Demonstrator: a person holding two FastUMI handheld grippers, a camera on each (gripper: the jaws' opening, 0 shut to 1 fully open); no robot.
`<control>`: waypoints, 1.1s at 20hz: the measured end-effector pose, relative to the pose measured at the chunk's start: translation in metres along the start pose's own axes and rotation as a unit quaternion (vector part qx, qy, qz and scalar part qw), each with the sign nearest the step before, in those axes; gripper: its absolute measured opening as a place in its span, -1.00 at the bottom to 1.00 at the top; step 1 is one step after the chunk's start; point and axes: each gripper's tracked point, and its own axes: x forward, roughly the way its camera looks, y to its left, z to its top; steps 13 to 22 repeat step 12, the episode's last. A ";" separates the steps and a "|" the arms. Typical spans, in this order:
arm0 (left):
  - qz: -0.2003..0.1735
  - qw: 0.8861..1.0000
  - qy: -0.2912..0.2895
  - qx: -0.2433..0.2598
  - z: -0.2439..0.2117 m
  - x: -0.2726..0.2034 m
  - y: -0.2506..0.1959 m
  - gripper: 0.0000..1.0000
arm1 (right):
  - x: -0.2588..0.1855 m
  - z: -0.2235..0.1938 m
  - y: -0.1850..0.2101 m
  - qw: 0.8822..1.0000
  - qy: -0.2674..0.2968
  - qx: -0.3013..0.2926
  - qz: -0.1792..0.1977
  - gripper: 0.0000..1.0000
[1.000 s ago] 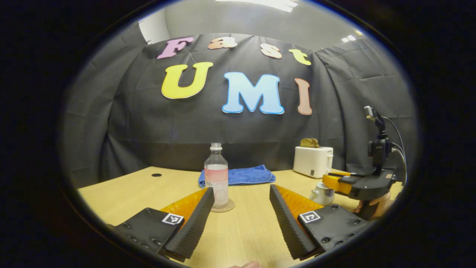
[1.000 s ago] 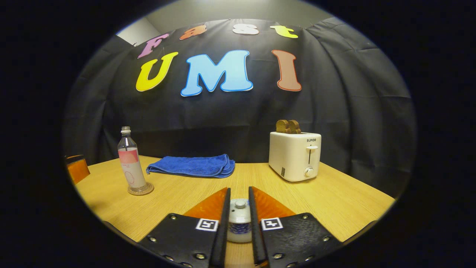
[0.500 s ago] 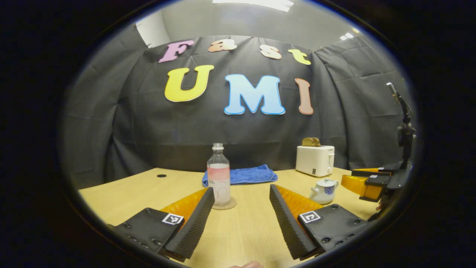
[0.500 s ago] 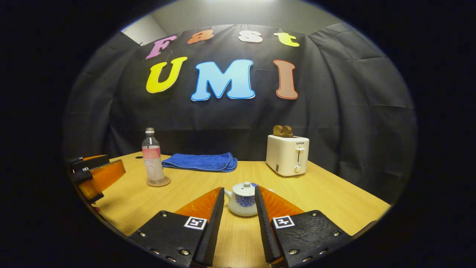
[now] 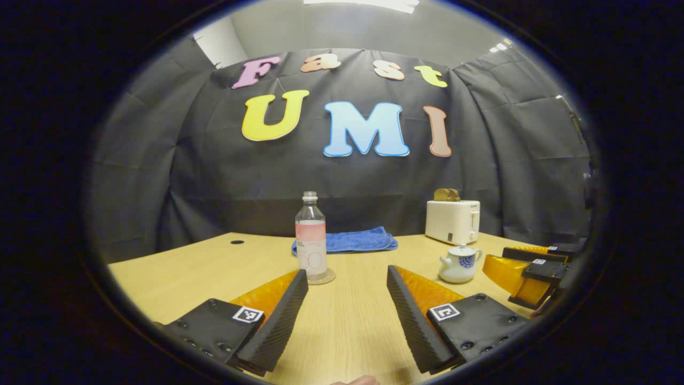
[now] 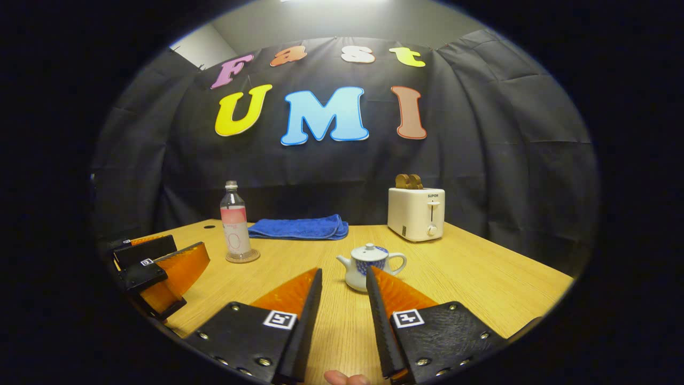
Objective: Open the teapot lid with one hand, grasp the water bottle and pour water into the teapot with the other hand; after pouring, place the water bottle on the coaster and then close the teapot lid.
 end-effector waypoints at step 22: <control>0.013 1.000 -0.003 -0.003 -0.002 0.003 -0.020 0.97 | -0.014 0.008 0.004 1.000 -0.018 -0.009 -0.018 0.91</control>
